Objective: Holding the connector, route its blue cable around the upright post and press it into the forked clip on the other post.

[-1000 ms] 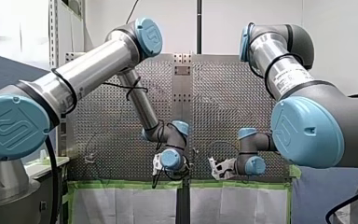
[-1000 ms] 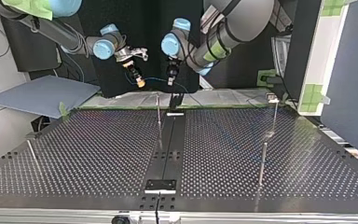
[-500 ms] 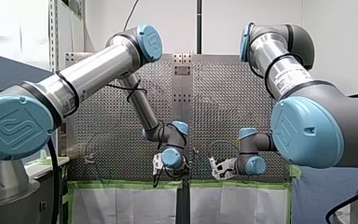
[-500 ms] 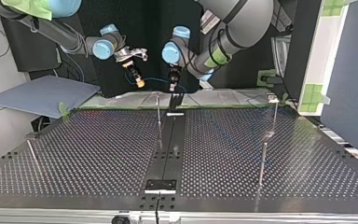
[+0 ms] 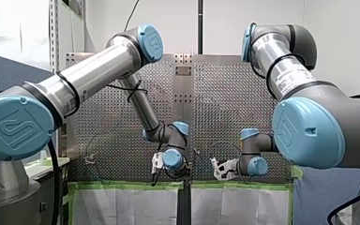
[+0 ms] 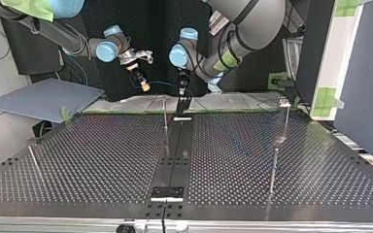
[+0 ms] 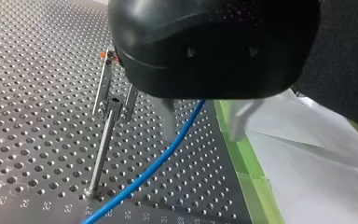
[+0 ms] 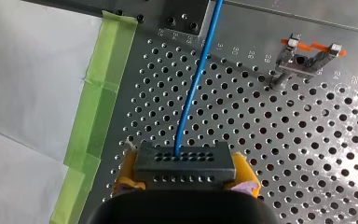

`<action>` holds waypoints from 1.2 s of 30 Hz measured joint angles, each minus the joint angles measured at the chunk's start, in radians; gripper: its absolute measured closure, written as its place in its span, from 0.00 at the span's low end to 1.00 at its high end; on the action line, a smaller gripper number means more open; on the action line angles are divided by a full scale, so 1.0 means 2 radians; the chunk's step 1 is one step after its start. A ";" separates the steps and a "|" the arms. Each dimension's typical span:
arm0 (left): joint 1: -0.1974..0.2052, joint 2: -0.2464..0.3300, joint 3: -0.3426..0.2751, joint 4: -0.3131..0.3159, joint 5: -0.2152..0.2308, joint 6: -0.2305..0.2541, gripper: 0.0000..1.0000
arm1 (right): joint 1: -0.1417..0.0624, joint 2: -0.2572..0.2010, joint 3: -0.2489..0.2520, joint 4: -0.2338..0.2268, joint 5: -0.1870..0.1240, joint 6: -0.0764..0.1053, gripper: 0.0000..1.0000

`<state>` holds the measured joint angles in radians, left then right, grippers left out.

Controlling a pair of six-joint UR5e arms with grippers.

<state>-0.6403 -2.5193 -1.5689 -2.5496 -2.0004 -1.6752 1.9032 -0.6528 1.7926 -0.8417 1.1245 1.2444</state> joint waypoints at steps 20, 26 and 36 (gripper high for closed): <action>-0.008 0.000 0.000 0.000 0.003 0.026 0.98 | -0.006 0.000 -0.006 0.000 0.023 0.018 1.00; -0.015 0.000 0.000 0.009 0.001 0.032 0.98 | -0.008 0.000 -0.014 0.000 0.038 0.036 1.00; -0.023 0.000 0.003 0.018 -0.013 0.026 0.98 | -0.014 0.000 -0.027 -0.001 0.040 0.052 1.00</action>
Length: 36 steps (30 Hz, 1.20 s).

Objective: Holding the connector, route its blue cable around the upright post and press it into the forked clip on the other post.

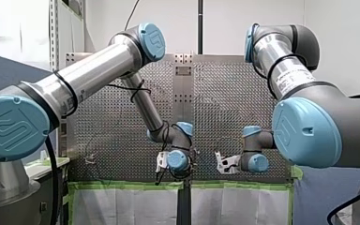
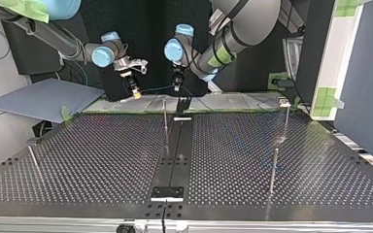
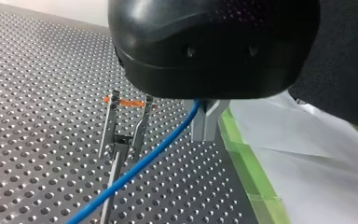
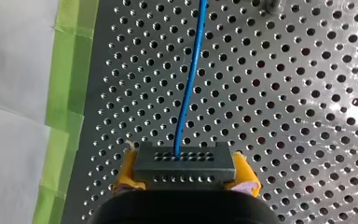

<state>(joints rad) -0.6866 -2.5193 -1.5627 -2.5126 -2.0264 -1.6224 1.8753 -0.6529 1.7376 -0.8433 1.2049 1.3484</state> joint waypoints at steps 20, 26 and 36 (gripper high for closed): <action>0.011 -0.001 0.050 -0.032 0.007 -0.015 0.98 | -0.004 0.000 -0.025 0.009 -0.001 0.004 1.00; 0.015 -0.013 0.063 -0.045 0.015 -0.016 0.98 | -0.005 0.000 -0.029 0.013 -0.001 0.004 1.00; 0.018 -0.025 0.094 -0.065 0.020 -0.028 0.98 | -0.006 0.000 -0.030 0.012 -0.001 0.004 1.00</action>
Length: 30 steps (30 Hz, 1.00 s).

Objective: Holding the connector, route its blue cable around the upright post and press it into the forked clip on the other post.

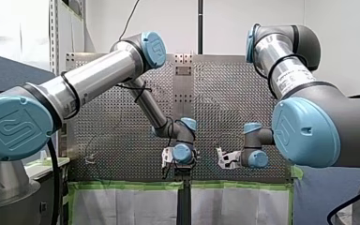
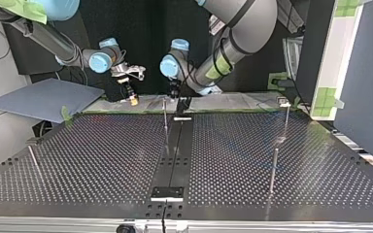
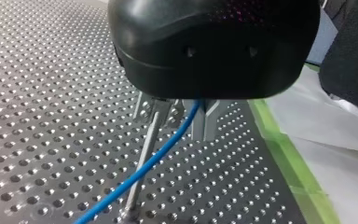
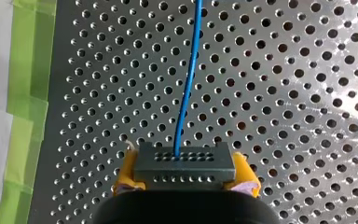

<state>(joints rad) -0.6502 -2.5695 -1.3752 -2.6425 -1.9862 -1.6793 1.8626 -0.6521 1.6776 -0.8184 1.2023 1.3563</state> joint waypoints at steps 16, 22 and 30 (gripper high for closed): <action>-0.003 0.000 0.007 -0.036 -0.009 -0.005 0.98 | -0.003 0.000 0.000 0.001 0.000 -0.004 1.00; -0.008 0.000 0.006 -0.048 -0.013 -0.004 0.98 | -0.003 0.000 0.000 0.002 0.000 -0.007 1.00; -0.011 0.012 0.005 -0.052 -0.014 -0.005 0.98 | -0.003 0.000 0.000 0.001 0.000 -0.009 1.00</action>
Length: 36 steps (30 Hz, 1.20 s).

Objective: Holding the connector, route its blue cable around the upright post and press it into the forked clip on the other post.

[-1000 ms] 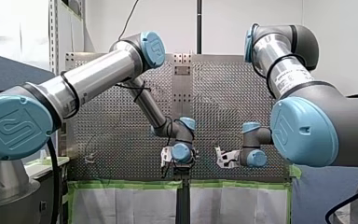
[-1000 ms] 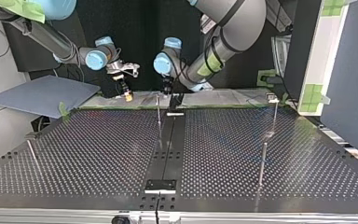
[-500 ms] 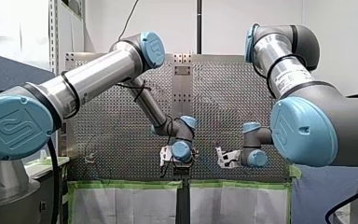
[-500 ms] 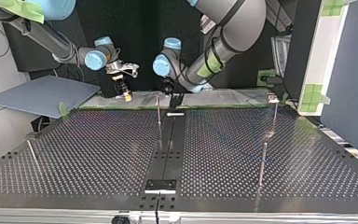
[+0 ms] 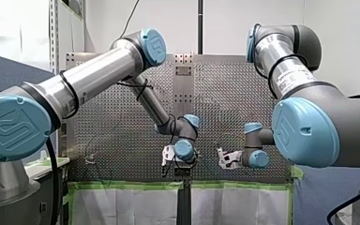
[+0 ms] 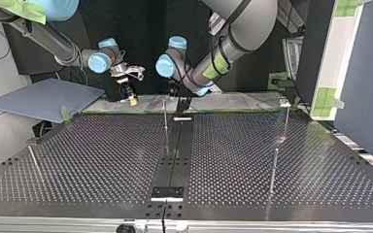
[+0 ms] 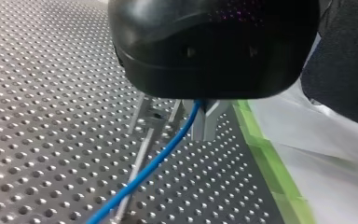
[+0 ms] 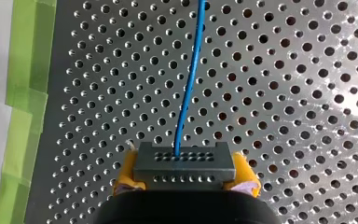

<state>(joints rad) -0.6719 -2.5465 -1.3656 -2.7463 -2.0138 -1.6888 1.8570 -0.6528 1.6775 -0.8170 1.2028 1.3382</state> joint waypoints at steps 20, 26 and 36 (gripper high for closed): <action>0.014 0.009 0.000 0.020 0.017 -0.002 0.98 | -0.002 0.000 -0.003 0.000 0.001 0.006 1.00; 0.022 0.008 0.000 0.023 0.027 -0.003 0.98 | -0.002 0.000 -0.009 0.001 0.002 0.008 1.00; 0.027 0.008 0.000 0.023 0.039 -0.008 0.98 | -0.002 0.000 -0.017 0.007 0.000 0.011 1.00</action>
<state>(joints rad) -0.6179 -2.5301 -1.3662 -2.7001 -1.9355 -1.7050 1.8532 -0.6529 1.6433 -0.8024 1.2031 1.3601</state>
